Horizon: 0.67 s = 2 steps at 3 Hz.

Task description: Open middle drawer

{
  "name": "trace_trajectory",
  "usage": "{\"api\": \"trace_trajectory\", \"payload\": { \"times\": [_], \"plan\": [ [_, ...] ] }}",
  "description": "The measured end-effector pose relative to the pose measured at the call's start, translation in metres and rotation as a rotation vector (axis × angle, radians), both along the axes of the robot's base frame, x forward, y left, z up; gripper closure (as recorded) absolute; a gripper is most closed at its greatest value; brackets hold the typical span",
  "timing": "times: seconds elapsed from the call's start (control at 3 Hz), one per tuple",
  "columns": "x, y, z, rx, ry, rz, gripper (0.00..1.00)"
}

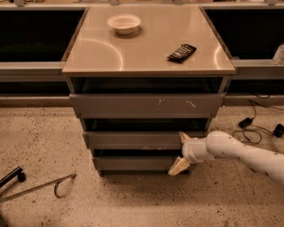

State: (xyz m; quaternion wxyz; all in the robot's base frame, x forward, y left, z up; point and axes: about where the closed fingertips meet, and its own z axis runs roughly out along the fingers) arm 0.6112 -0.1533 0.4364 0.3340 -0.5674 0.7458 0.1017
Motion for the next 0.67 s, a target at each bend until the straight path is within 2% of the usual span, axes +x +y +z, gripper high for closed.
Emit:
{"api": "trace_trajectory", "payload": {
  "times": [0.33,0.67],
  "plan": [
    [0.0,0.0,0.0,0.0,0.0,0.0,0.0],
    [0.024,0.009,-0.012,0.013,-0.033,-0.013,0.0]
  ]
}}
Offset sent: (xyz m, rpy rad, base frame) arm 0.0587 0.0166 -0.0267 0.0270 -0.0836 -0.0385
